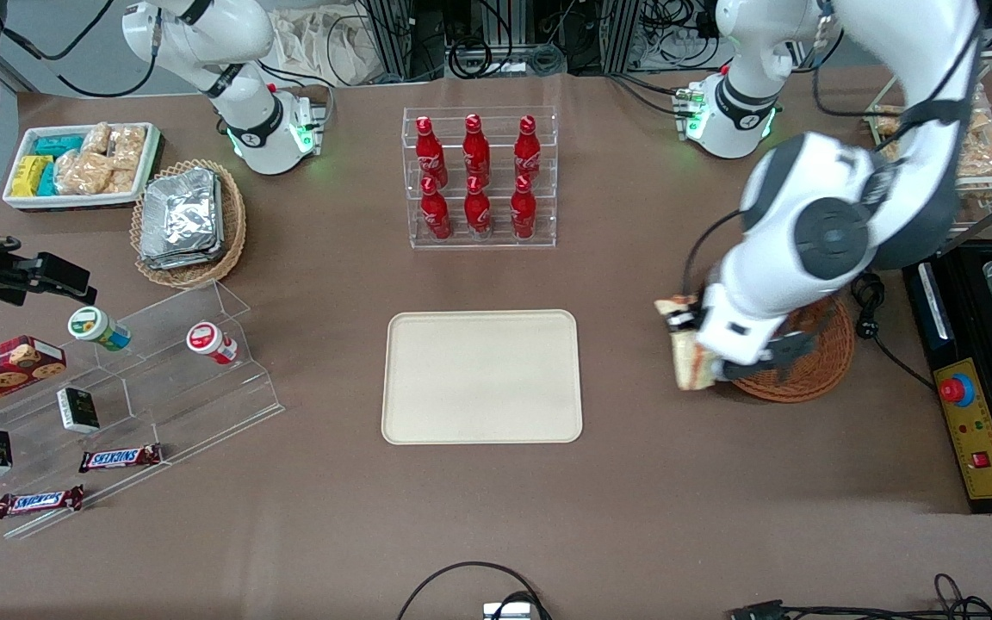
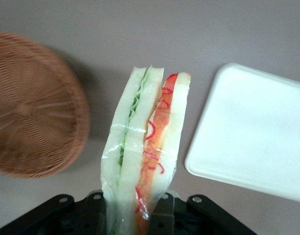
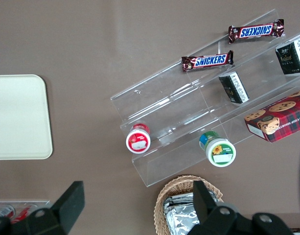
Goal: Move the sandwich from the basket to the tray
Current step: 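Carry the held sandwich with the left gripper over the beige tray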
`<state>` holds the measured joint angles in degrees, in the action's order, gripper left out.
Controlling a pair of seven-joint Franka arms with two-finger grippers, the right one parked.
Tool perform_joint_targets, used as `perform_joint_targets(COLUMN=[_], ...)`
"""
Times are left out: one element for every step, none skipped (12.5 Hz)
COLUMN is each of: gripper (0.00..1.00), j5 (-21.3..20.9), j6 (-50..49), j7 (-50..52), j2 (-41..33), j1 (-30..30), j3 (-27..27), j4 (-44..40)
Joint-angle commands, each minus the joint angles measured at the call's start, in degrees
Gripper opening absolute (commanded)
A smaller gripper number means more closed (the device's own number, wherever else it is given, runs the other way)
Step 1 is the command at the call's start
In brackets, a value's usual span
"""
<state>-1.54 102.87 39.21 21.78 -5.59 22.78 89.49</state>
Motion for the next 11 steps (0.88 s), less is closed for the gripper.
perform_joint_targets(gripper=[0.0,0.0,0.0,0.0,0.0,0.0,0.0,0.0,0.02,0.17,0.47], j5=[-2.85,-4.77,-5.92,-6.02,-6.28,-7.24,-8.47,-8.48,-9.0,-9.88,-9.89], j6=[0.48,1.18,2.93,5.56,7.58,8.39,8.57,8.66,8.66,8.57,8.66], j7=[-0.46,-0.28,-0.36,-0.36,-0.36,-0.28,-0.1,1.2,3.57,4.46,5.08], j2=[13.42,16.59,19.58,21.7,24.25,25.75,26.2,27.25,27.96,27.96,28.14], j1=[-8.27,-10.13,-11.19,-11.98,-12.78,-13.48,-13.83,-13.92,-14.27,-14.36,-14.37], j3=[-0.01,-0.01,-0.01,-0.01,-0.1,-0.1,-0.19,-0.19,-0.1,-0.19,-0.1], j4=[-12.55,-14.23,-14.51,-14.08,-13.99,-14.07,-13.9,-13.99,-14.07,-13.99,-13.9])
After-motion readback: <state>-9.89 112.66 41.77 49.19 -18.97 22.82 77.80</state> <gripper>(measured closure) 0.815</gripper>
